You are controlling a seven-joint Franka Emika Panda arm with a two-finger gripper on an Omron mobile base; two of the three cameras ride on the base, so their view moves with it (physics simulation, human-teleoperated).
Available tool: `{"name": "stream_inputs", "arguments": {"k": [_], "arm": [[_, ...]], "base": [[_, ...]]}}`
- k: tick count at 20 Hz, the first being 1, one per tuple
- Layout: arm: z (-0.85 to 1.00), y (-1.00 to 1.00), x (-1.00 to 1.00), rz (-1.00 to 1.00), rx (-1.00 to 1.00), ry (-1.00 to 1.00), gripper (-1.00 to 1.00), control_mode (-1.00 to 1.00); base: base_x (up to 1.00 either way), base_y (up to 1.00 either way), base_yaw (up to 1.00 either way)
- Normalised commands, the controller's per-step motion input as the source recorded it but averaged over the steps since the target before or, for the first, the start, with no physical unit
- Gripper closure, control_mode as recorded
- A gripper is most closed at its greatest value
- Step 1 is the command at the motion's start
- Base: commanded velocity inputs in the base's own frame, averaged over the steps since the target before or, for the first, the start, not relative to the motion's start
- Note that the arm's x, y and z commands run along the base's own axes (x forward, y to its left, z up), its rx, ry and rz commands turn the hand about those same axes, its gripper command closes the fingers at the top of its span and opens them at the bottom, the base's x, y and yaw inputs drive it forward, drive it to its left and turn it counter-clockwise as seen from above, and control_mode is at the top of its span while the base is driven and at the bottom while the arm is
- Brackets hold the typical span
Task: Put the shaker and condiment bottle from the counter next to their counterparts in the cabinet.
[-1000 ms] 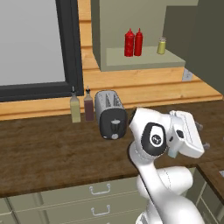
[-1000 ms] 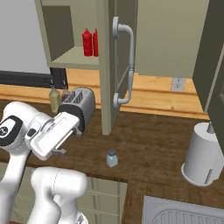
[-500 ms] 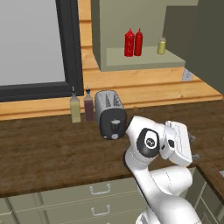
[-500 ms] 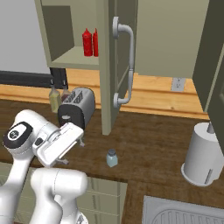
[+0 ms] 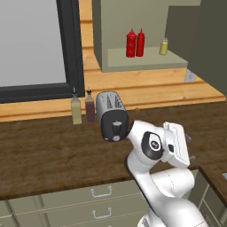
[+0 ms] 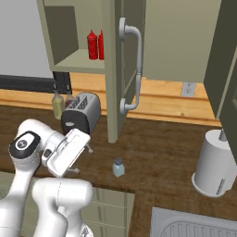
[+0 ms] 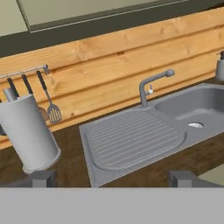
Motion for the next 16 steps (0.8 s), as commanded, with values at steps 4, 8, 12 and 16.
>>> {"name": "stream_inputs", "arguments": {"k": [4, 8, 12, 16], "arm": [[-0.18, -0.04, 0.41, 0.12, 0.0, -0.07, -1.0, -1.0], [-0.53, -0.28, 0.33, 0.06, -0.04, 0.0, -1.0, -1.0], [-0.69, -0.47, 0.23, 0.01, -0.12, 0.0, -1.0, -1.0], [-0.08, -0.06, 0.24, 0.0, 0.0, 0.0, -1.0, -1.0]], "base": [[0.0, 0.0, 0.0], [0.0, 0.0, 0.0], [0.0, 0.0, 0.0], [0.0, 0.0, 0.0]]}}
